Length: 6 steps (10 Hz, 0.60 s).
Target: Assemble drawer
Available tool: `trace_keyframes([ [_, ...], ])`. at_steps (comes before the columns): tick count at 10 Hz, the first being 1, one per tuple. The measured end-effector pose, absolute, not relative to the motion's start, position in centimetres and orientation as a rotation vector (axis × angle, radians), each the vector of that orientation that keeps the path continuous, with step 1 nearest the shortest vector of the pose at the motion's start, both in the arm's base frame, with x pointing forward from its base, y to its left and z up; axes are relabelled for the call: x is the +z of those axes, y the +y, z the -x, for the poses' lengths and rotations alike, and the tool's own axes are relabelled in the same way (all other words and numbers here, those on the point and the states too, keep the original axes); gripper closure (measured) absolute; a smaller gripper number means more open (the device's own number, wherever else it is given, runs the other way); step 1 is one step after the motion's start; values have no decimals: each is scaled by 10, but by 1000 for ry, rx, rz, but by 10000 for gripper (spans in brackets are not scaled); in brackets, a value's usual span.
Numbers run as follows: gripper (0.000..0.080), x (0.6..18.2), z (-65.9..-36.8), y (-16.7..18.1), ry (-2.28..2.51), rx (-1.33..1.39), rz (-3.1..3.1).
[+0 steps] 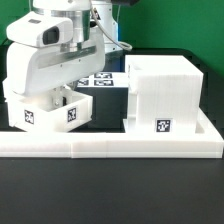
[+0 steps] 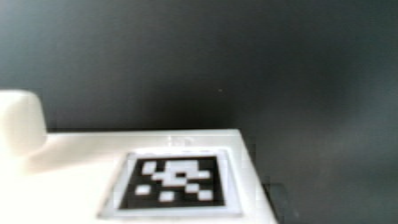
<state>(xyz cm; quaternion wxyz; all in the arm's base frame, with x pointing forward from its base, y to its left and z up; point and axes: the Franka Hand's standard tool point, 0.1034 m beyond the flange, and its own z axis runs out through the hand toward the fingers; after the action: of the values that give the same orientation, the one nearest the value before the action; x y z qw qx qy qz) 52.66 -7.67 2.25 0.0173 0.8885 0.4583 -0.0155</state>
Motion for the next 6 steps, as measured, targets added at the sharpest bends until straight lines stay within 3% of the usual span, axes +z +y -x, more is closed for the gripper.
trace_keyframes([
  [6,757,23,-529,-64,2026,-136,-2342],
])
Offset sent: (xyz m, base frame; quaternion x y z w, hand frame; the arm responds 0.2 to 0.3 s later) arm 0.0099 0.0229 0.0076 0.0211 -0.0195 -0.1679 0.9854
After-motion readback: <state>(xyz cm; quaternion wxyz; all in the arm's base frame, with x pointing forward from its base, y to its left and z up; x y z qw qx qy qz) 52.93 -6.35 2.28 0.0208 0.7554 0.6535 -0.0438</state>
